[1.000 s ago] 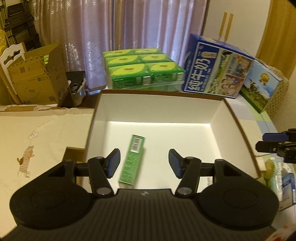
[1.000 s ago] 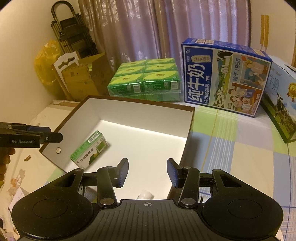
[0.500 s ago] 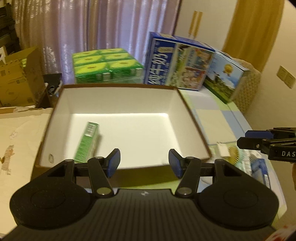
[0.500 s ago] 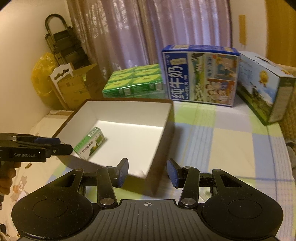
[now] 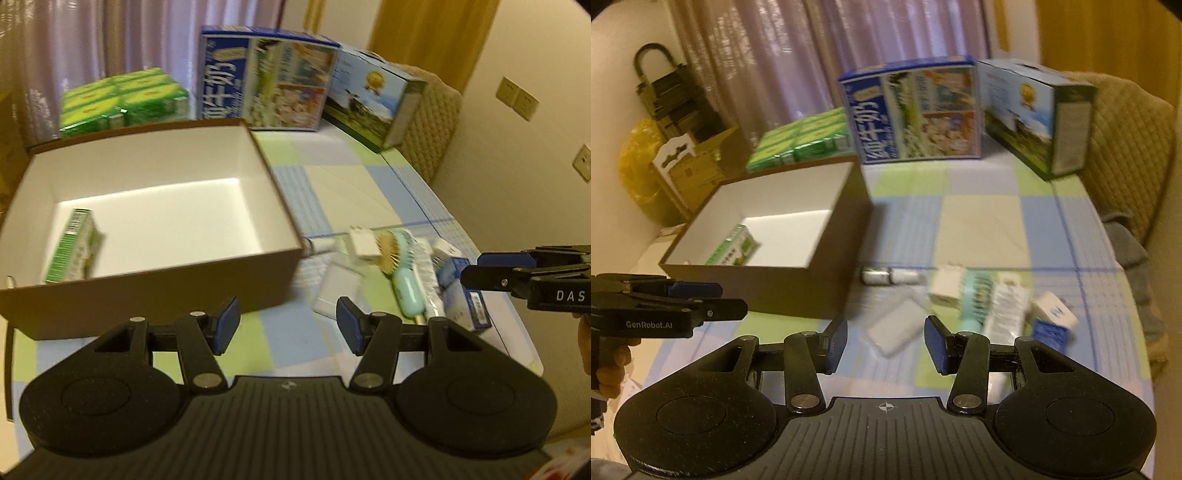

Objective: Organize rigid objects
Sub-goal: 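Move both tools back toward the remaining items on the table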

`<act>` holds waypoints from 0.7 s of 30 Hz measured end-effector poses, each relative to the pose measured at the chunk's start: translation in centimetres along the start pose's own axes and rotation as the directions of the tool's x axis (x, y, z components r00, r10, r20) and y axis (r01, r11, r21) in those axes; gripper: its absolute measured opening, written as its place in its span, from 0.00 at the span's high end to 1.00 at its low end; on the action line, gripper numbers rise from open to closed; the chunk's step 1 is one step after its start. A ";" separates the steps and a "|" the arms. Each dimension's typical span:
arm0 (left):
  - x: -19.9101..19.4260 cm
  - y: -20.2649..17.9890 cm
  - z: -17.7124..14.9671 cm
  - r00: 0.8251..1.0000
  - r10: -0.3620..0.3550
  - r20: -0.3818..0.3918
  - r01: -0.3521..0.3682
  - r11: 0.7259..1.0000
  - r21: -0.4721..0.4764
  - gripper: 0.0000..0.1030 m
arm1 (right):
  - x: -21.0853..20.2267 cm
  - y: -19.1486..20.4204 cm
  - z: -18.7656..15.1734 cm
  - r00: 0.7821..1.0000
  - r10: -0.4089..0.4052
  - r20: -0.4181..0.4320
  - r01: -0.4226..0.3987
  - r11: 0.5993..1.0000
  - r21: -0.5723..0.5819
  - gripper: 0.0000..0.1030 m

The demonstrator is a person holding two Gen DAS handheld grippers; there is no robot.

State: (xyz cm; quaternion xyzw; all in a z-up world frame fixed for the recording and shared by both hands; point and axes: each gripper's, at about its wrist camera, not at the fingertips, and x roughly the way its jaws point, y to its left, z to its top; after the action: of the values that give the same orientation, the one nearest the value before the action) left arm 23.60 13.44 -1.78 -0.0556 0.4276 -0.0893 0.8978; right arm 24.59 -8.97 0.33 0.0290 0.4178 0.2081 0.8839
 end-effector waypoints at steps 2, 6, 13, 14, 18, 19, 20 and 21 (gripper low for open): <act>0.6 -1.1 -0.2 1.000 -0.012 -0.009 0.012 1.000 0.010 0.48 | -0.5 -0.9 -0.4 1.000 -0.012 -0.004 0.012 1.000 0.018 0.58; 1.4 -3.1 -0.4 0.999 -0.025 -0.022 0.026 0.999 0.030 0.48 | -1.6 -2.8 -1.3 0.999 -0.034 -0.010 0.035 0.998 0.053 0.58; 2.9 -5.8 -0.6 0.999 -0.036 -0.034 0.037 0.998 0.052 0.48 | -2.6 -5.9 -1.8 0.997 -0.074 -0.011 0.075 0.992 0.099 0.58; 3.2 -6.1 -0.6 0.999 -0.036 -0.036 0.038 0.998 0.055 0.48 | -2.8 -6.4 -1.9 0.997 -0.081 -0.012 0.082 0.991 0.105 0.58; 4.5 -7.3 -0.6 0.998 -0.040 -0.047 0.043 0.997 0.071 0.48 | -2.9 -8.1 -2.1 0.994 -0.104 -0.021 0.106 0.986 0.127 0.58; 4.9 -7.6 -0.6 0.998 -0.037 -0.051 0.040 0.996 0.077 0.48 | -2.8 -8.6 -2.2 0.994 -0.109 -0.024 0.111 0.985 0.132 0.58; 5.3 -7.8 -0.6 0.998 -0.035 -0.055 0.039 0.996 0.083 0.48 | -2.8 -9.0 -2.2 0.993 -0.114 -0.027 0.117 0.984 0.137 0.58; 5.7 -8.0 -0.6 0.998 -0.034 -0.057 0.039 0.995 0.089 0.48 | -2.8 -9.5 -2.3 0.993 -0.119 -0.028 0.122 0.982 0.143 0.58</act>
State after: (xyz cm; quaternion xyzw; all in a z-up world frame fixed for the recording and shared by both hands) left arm 25.72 4.44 -5.09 -0.0203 0.4467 -0.1262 0.8855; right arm 24.54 -18.98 -1.23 0.0654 0.4414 0.1240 0.8863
